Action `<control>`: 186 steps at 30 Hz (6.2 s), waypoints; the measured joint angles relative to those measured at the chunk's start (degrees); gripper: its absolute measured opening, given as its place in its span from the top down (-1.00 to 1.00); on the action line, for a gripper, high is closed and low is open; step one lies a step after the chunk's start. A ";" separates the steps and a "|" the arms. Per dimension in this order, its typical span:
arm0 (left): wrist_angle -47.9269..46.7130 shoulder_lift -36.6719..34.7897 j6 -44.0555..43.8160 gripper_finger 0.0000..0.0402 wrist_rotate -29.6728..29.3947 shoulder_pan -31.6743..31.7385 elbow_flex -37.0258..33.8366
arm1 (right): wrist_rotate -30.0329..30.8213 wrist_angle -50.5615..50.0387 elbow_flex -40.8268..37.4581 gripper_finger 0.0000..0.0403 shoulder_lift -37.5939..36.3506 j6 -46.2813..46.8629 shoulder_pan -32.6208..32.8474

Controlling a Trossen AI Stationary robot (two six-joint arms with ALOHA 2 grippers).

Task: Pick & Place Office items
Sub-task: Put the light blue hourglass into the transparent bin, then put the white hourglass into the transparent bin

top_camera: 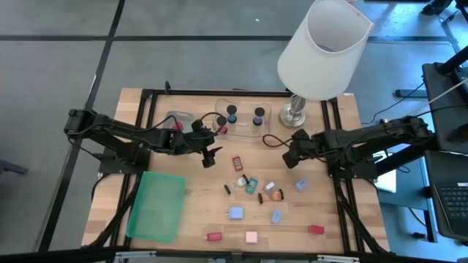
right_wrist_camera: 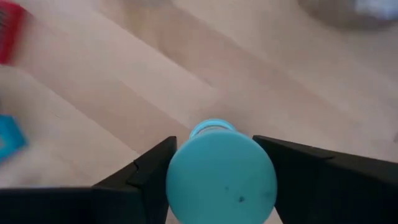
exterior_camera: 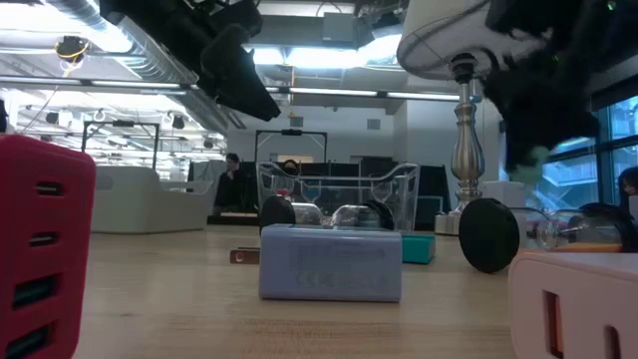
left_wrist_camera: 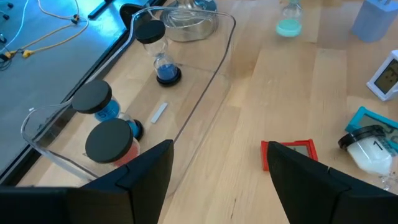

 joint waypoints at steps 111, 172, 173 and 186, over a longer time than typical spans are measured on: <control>-2.58 0.00 -2.10 -0.27 -0.01 -0.02 0.00 | 0.76 31.39 19.66 -0.07 31.39 -37.76 -19.85; 17.79 12.99 -7.71 -0.27 17.05 -9.08 0.02 | 11.47 -3.26 27.84 -0.41 15.45 -28.50 10.01; 20.34 14.18 -6.75 -0.27 16.97 -9.60 0.02 | 11.95 -3.25 27.84 -0.41 15.45 -27.86 10.58; 33.36 23.14 -4.86 -0.27 17.47 -17.47 0.02 | 18.98 -3.26 27.84 -0.40 15.45 -20.48 15.53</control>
